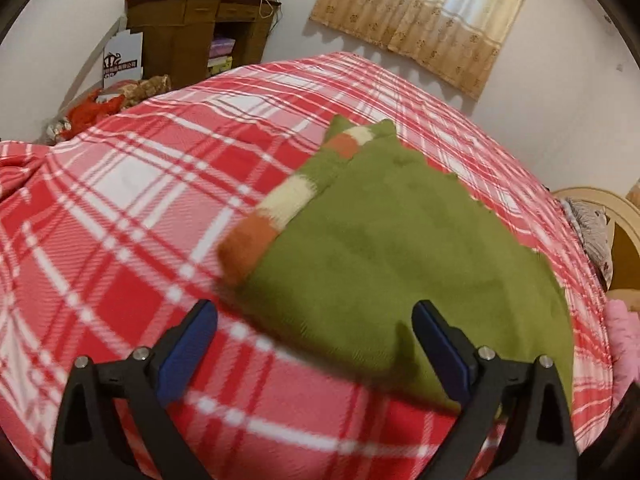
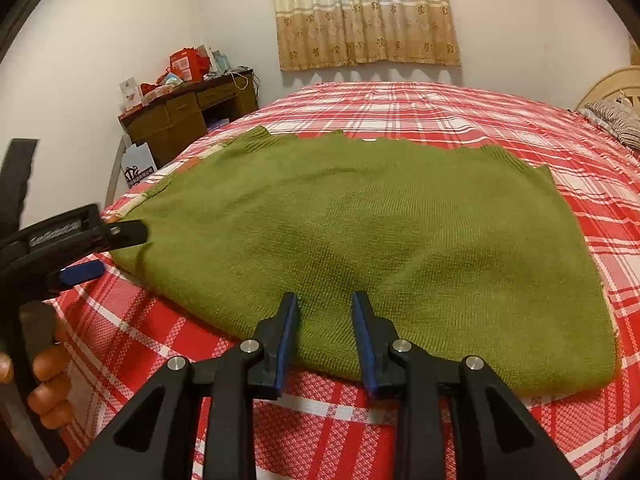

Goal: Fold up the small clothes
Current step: 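Move both open grippers to the striped edge of the folded sweater, then grasp the striped edge of the folded sweater with the left gripper and lift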

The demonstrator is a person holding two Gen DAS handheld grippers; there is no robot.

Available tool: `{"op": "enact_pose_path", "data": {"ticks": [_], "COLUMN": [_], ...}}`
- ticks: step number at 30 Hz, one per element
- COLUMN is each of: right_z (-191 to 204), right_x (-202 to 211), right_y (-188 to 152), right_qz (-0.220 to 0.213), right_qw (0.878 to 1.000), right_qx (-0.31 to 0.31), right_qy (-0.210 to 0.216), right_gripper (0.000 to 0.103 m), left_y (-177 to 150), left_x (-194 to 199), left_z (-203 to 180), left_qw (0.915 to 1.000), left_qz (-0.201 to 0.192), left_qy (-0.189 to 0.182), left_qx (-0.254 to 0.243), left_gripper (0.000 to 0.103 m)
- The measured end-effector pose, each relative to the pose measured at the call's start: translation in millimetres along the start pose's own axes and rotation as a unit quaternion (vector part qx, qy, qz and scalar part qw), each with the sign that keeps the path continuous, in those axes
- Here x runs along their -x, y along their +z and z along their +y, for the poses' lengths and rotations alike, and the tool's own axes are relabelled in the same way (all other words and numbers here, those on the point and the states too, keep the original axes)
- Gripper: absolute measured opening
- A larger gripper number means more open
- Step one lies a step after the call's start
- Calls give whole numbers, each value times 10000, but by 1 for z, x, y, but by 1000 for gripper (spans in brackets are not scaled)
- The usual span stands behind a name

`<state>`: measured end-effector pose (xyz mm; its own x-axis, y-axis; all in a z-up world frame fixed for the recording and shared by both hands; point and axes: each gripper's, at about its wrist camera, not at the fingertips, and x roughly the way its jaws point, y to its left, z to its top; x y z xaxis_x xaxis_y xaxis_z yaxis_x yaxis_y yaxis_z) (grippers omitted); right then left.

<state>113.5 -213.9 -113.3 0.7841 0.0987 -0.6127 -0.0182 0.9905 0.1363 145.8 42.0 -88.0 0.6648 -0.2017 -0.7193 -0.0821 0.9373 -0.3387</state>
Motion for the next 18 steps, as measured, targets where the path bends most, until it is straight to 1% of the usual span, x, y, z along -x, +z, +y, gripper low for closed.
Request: {"op": "enact_pose_path", "data": {"ticks": [2,3,5,6,7,8,9,11,12,13,14,15,16,18], "right_z": [0,-1,-2,-3,-2,-3,-2,-2,-2,-2,-2,-2,-2,-2], "right_x": [1,0,1,1,1,1,1,0,0,-1,-1,-1,-2,-2], "right_y": [-1,-1,-1,-1,-1,-2,-1,-1,0,0,1,1,1,1], "right_qz": [-12,-19,-30,-33,-37,-41,-45,-46,-43,-42,-40,-41,-44,-48], "right_qw": [10000,10000,9999,9999,9999,9999,9999,9999,9999,9999,9999,9999,9999,9999], "right_qx": [-18,-29,-49,-59,-66,-74,-79,-77,-71,-60,-51,-50,-54,-64], "right_qy": [31,51,91,108,117,130,136,138,133,123,119,118,122,135], "right_gripper": [31,31,32,32,32,32,32,32,32,32,32,32,33,33], "left_y": [6,8,14,17,18,18,17,16,16,17,19,19,21,21], "left_x": [-8,-9,-18,-21,-21,-21,-20,-19,-18,-18,-16,-14,-9,-1], "left_z": [-4,-6,-13,-16,-15,-17,-17,-16,-16,-16,-17,-20,-26,-39], "left_qw": [9997,9997,9995,9996,9997,9997,9996,9995,9995,9995,9994,9991,9982,9957], "left_qz": [-107,-133,-199,-175,-157,-189,-218,-248,-254,-256,-284,-317,-406,-564], "left_qy": [-170,-161,-193,-185,-162,-174,-200,-185,-190,-187,-183,-233,-252,-290], "left_qx": [132,159,157,107,74,46,30,-27,-46,-66,-113,-182,-364,-677], "left_gripper": [99,99,86,68,60,58,52,48,44,33,27,23,22,20]}}
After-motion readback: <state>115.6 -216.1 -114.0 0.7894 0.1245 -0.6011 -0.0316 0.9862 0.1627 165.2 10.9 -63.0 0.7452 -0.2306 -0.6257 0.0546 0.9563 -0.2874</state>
